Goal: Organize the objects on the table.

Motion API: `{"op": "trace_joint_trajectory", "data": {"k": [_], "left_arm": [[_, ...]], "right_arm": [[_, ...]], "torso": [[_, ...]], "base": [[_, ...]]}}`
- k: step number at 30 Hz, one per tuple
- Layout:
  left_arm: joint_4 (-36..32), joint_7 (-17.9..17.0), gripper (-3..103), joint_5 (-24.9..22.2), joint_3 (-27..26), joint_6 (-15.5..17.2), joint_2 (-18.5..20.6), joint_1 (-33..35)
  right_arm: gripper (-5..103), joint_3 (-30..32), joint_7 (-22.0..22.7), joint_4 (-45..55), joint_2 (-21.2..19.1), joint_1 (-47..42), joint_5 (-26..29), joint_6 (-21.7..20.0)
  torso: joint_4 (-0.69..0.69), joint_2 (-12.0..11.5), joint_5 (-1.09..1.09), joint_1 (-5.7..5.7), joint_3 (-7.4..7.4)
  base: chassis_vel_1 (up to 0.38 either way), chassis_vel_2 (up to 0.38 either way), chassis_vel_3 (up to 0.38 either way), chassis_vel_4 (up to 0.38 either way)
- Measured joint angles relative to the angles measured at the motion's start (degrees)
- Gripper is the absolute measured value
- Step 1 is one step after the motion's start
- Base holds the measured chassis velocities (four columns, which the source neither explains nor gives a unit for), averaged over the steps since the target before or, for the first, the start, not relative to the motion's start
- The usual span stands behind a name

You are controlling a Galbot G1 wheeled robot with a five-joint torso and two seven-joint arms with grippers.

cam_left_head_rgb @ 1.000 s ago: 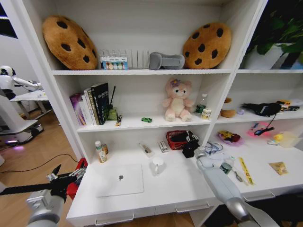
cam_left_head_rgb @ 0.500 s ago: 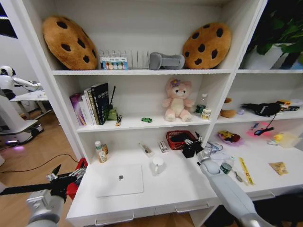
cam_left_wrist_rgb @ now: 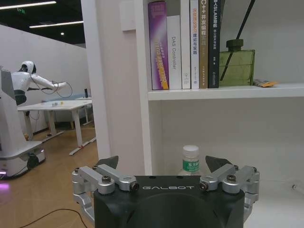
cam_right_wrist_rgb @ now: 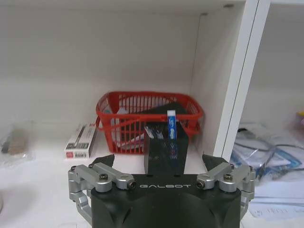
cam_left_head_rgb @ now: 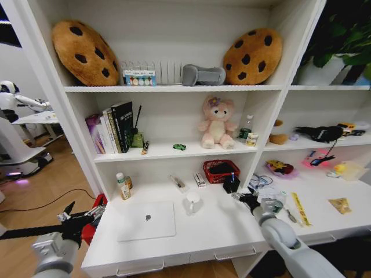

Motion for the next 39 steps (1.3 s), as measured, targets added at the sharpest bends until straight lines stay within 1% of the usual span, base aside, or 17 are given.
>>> {"op": "trace_joint_trajectory", "data": {"k": [1,2,3,6,9,15,25,26,27,29,30,31,32,35,37,38,39], "left_arm": [[0.0,0.01,100,0.0,0.0,0.0,0.0,0.0],[0.0,0.01,100,0.0,0.0,0.0,0.0,0.0],[0.0,0.0,100,0.0,0.0,0.0,0.0,0.0],[0.0,0.0,100,0.0,0.0,0.0,0.0,0.0],[0.0,-0.01,100,0.0,0.0,0.0,0.0,0.0],[0.0,-0.02,100,0.0,0.0,0.0,0.0,0.0],[0.0,-0.02,100,0.0,0.0,0.01,0.0,0.0],[0.0,-0.02,100,0.0,0.0,0.0,0.0,0.0],[0.0,-0.02,100,0.0,0.0,0.0,0.0,0.0],[0.0,-0.02,100,0.0,0.0,0.0,0.0,0.0],[0.0,-0.02,100,0.0,0.0,0.0,0.0,0.0],[0.0,-0.02,100,0.0,0.0,0.0,0.0,0.0],[0.0,-0.02,100,0.0,0.0,0.0,0.0,0.0],[0.0,-0.02,100,0.0,0.0,0.0,0.0,0.0],[0.0,-0.02,100,0.0,0.0,0.0,0.0,0.0],[0.0,-0.02,100,0.0,0.0,0.0,0.0,0.0],[0.0,-0.02,100,0.0,0.0,0.0,0.0,0.0]], "right_arm": [[100,0.62,-2.45,-1.08,-1.54,0.04,1.97,-1.74],[100,0.62,-2.45,-1.08,-1.54,0.04,1.97,-1.74],[100,0.62,-4.64,-3.35,-3.1,1.06,4.03,-3.53],[100,-1.45,-8.22,-8.75,-4.3,4.97,5.8,-6.33],[100,-3.3,-9.27,-11.86,-4.09,7.74,6.41,-7.68],[100,-6.04,-10.26,-17.88,-2.47,12.82,6.32,-8.33],[100,-9.1,-12.45,-22.19,-1.46,15.56,3.99,-8.67],[103,-9.51,-12.57,-22.54,-1.35,15.93,3.76,-8.67],[94,-10.41,-12.89,-23.21,-1.15,16.85,3.56,-8.66],[94,-11.04,-13.0,-23.68,-0.97,17.55,3.35,-8.71],[84,-11.61,-13.03,-24.18,-0.85,18.22,2.83,-9.0],[84,-11.61,-13.03,-24.18,-0.85,18.22,2.83,-9.0],[79,-11.87,-13.09,-24.54,-0.77,18.64,2.51,-9.4],[73,-12.19,-13.47,-24.94,-0.83,18.95,2.32,-9.92],[61,-12.21,-13.96,-24.97,-1.4,18.53,2.6,-9.97],[61,-12.21,-13.96,-24.97,-1.4,18.53,2.6,-9.97],[56,-12.09,-14.01,-24.94,-1.55,18.13,2.75,-9.92]], "torso": [[-0.01,0.0,-0.02,0.0,0.0],[-0.01,0.0,-0.02,0.0,0.0],[0.0,0.0,-0.02,0.0,0.0],[0.01,0.0,0.01,0.01,0.01],[0.01,-0.01,-0.01,0.01,0.01],[0.02,-0.01,0.0,0.01,0.01],[0.01,0.0,-0.01,0.01,0.01],[0.01,-0.01,-0.01,0.01,0.01],[0.01,-0.01,-0.02,0.01,0.01],[0.01,0.0,-0.01,0.01,0.01],[0.02,0.0,-0.01,0.01,0.01],[0.02,0.0,-0.01,0.01,0.01],[0.02,-0.01,-0.01,0.01,0.01],[0.01,-0.01,-0.01,0.01,0.01],[0.02,-0.01,-0.03,0.01,0.01],[0.02,-0.01,-0.03,0.01,0.01],[0.01,0.0,-0.02,0.01,0.01]], "base": [[0.0,0.0,0.0,0.0],[0.0,0.0,0.0,0.0],[0.0,0.0,0.0,0.0],[0.0,0.0,0.0,0.0],[0.0,0.0,0.0,0.0],[0.0,0.0,0.0,0.0],[0.0,0.0,0.0,0.0],[0.0,0.0,0.0,0.0],[0.0,0.0,0.0,0.0],[0.0,0.0,0.0,0.0],[0.0,0.0,0.0,0.0],[0.0,0.0,0.0,0.0],[0.0,0.0,0.0,0.0],[0.0,0.0,0.0,0.0],[0.0,0.0,0.0,0.0],[0.0,0.0,0.0,0.0],[0.0,0.0,0.0,0.0]]}}
